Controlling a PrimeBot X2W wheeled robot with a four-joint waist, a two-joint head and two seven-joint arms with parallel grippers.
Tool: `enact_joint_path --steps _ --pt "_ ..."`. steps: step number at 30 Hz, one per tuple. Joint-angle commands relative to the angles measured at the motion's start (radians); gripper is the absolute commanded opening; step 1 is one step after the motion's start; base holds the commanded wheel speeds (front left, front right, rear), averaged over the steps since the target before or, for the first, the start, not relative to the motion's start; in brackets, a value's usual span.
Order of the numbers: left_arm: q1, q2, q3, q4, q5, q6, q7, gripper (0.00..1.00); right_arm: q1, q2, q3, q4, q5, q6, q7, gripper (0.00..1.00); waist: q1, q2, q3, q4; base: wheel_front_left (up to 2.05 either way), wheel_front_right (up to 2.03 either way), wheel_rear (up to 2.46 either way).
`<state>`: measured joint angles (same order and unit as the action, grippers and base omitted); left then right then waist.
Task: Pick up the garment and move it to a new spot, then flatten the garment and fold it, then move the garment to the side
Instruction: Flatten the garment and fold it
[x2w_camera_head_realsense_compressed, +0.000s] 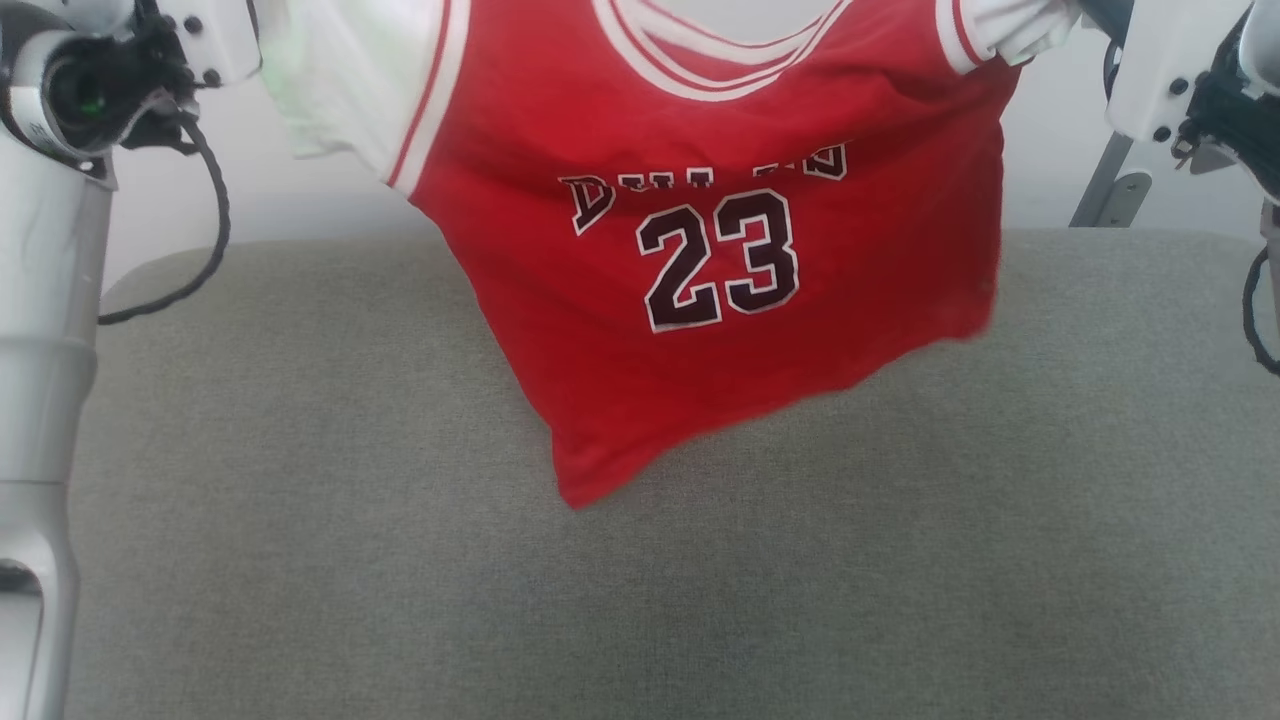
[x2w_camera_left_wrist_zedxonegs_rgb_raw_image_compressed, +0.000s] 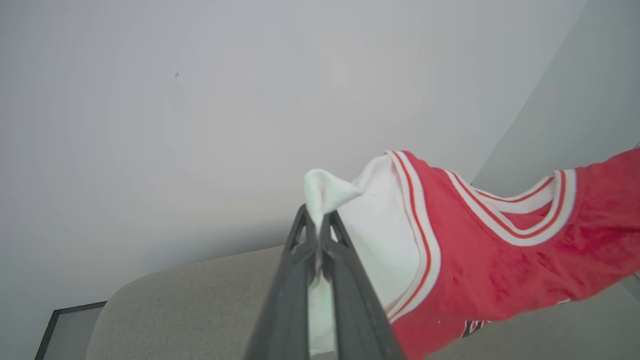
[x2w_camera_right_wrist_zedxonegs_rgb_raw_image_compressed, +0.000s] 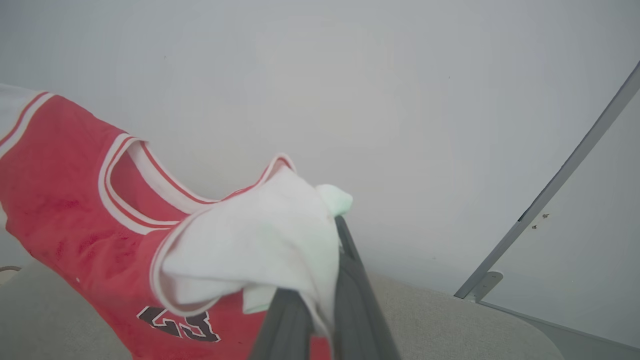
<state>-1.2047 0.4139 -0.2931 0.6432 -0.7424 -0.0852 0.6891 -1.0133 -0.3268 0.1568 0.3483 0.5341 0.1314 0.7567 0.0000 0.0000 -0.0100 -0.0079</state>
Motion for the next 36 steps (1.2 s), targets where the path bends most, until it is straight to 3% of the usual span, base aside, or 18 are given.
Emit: enact_joint_path --steps 1,11,19,27,32,36 --pt "-0.011 0.007 0.001 -0.003 0.003 0.001 -0.005 0.0 -0.012 -0.003 0.003 0.006 0.004 -0.001 -0.006 0.0 0.0 0.0 0.0 -0.001 0.0 0.0 0.0" --pt "-0.078 0.005 -0.011 0.006 0.05 -0.016 -0.153 0.0 -0.105 -0.005 0.024 0.109 -0.031 -0.001 -0.136 0.0 0.0 0.0 0.079 -0.015 0.0 0.0 0.0" --pt "-0.244 -0.015 -0.037 0.071 0.123 -0.033 -0.398 0.0 -0.275 -0.005 0.068 0.256 -0.115 -0.001 -0.422 0.0 0.0 0.0 0.255 -0.024 0.0 0.0 0.0" --pt "-0.452 -0.023 -0.076 0.155 0.233 -0.041 -0.772 0.0 -0.472 -0.008 0.104 0.404 -0.262 -0.001 -0.821 0.0 0.0 0.0 0.394 -0.019 0.0 0.0 0.0" --pt "-0.511 -0.031 -0.09 0.192 0.259 -0.043 -0.922 0.0 -0.529 -0.004 0.117 0.492 -0.337 -0.001 -0.941 0.0 0.0 0.0 0.431 -0.007 0.0 0.0 0.0" --pt "-0.476 -0.042 -0.125 0.221 0.258 -0.043 -0.95 0.0 -0.517 0.014 0.151 0.583 -0.336 -0.001 -0.957 0.0 0.0 0.0 0.447 0.007 0.0 0.0 0.0"
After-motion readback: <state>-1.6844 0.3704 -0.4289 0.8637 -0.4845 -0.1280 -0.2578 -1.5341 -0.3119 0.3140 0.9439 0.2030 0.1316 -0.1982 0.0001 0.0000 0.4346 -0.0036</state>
